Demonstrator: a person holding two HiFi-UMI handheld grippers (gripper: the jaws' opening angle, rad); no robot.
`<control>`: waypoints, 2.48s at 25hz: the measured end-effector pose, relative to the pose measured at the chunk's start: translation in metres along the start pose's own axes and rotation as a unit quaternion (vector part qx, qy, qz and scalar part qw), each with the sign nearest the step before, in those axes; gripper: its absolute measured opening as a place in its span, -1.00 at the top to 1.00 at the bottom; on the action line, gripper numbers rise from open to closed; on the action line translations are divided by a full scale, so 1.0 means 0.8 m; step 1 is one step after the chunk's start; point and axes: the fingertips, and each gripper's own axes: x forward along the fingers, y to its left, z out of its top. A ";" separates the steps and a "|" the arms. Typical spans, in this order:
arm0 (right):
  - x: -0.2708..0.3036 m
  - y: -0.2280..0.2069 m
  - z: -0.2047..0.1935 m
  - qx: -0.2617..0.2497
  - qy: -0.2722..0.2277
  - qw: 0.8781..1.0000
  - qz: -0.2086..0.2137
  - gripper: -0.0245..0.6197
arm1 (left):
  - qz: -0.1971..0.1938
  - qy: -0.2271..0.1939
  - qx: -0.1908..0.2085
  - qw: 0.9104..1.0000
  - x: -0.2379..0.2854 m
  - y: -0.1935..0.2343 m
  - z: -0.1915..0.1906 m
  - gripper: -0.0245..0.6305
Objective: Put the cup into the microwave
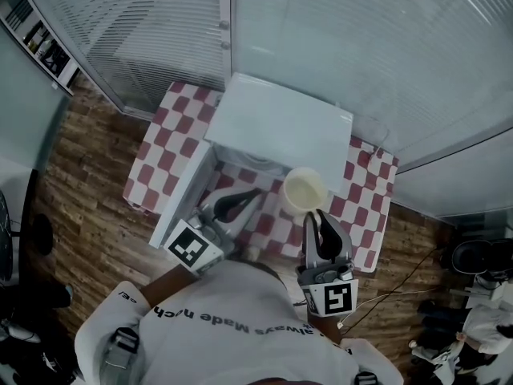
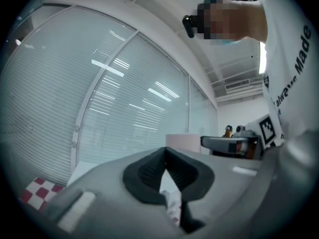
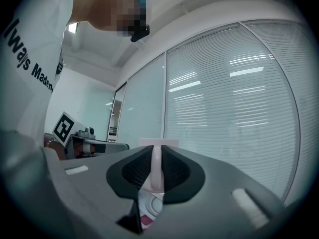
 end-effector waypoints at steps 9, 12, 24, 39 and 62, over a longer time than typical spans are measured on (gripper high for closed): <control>0.037 0.028 0.002 -0.002 0.002 1.000 -0.007 0.78 | -0.006 0.005 -0.005 1.000 -0.017 0.045 0.010 0.92; 0.046 0.034 -0.008 0.002 0.010 1.000 -0.003 0.78 | -0.005 0.012 -0.004 1.000 -0.019 0.057 0.002 0.92; 0.061 0.039 -0.103 0.006 0.057 0.998 0.000 0.78 | 0.005 0.057 -0.025 0.998 -0.019 0.083 -0.084 0.92; 0.088 0.044 -0.252 0.003 0.078 0.997 -0.007 0.78 | 0.028 0.082 -0.016 0.996 -0.007 0.123 -0.213 0.92; 0.180 0.021 -0.382 -0.007 0.094 0.995 -0.020 0.78 | 0.046 0.101 0.006 0.994 0.028 0.203 -0.324 0.92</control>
